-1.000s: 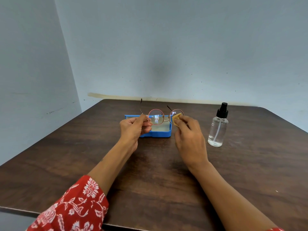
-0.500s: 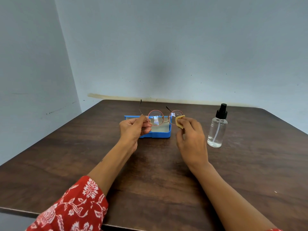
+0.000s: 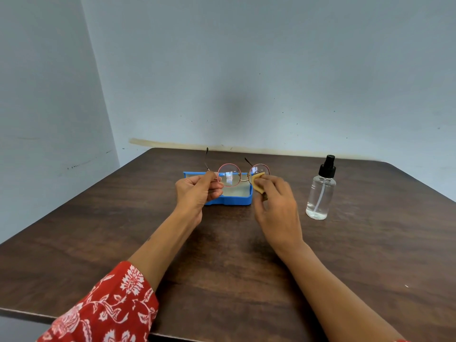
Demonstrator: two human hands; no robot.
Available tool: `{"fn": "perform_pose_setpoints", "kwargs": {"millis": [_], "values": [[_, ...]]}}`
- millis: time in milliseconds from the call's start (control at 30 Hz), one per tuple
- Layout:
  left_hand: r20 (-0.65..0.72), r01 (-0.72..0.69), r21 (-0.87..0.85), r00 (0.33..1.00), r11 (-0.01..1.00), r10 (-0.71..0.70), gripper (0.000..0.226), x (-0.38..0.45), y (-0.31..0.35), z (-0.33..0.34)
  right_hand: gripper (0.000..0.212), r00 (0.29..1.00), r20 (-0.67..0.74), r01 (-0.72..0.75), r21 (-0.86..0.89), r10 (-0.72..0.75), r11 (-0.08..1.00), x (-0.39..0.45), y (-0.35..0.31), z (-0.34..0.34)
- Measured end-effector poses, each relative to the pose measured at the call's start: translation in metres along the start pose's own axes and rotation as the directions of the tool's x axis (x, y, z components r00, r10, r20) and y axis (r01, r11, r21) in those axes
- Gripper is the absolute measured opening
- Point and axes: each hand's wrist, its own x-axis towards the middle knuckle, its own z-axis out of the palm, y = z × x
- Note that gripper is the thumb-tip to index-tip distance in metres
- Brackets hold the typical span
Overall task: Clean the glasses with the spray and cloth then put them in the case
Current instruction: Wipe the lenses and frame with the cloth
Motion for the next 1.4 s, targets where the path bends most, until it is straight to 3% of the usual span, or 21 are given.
{"fn": "perform_pose_setpoints", "kwargs": {"millis": [67, 233, 433, 633, 867, 1067, 1300, 1400], "values": [[-0.002, -0.008, 0.000, 1.000, 1.000, 0.008, 0.008, 0.000, 0.000, -0.001, 0.028, 1.000, 0.011, 0.003, 0.011, -0.003, 1.000, 0.000, 0.000, 0.001], [0.015, -0.003, 0.010, 1.000, 1.000, 0.002, 0.009, 0.001, -0.001, 0.000, 0.026, 0.988, -0.057, -0.143, 0.000, 0.143, 0.990, 0.001, 0.011, -0.004], [0.006, -0.020, 0.013, 1.000, 1.000, 0.020, 0.009, 0.001, -0.002, 0.000, 0.027, 0.998, 0.049, 0.038, -0.022, -0.037, 0.999, -0.002, -0.003, 0.002], [0.040, -0.070, 0.075, 0.997, 0.995, 0.067, 0.012, 0.003, -0.004, 0.000, 0.028, 0.985, -0.090, -0.147, 0.015, 0.148, 0.989, 0.004, 0.011, -0.006], [0.044, -0.103, 0.086, 0.994, 0.991, 0.100, 0.014, 0.000, -0.004, -0.001, 0.027, 0.997, -0.007, 0.070, -0.040, -0.070, 0.997, 0.001, -0.002, 0.003], [0.063, -0.109, 0.109, 0.993, 0.988, 0.103, 0.015, 0.000, -0.005, 0.001, 0.028, 0.986, -0.127, -0.106, 0.009, 0.106, 0.994, 0.005, 0.013, -0.007], [0.050, -0.104, 0.078, 0.994, 0.992, 0.100, 0.016, 0.000, -0.006, 0.000, 0.027, 0.988, 0.000, 0.157, -0.031, -0.157, 0.987, 0.000, -0.006, 0.007], [0.027, -0.096, 0.055, 0.995, 0.994, 0.094, 0.016, 0.001, -0.005, -0.001, 0.026, 0.987, -0.004, 0.159, -0.069, -0.159, 0.985, 0.001, -0.002, 0.003]]}}
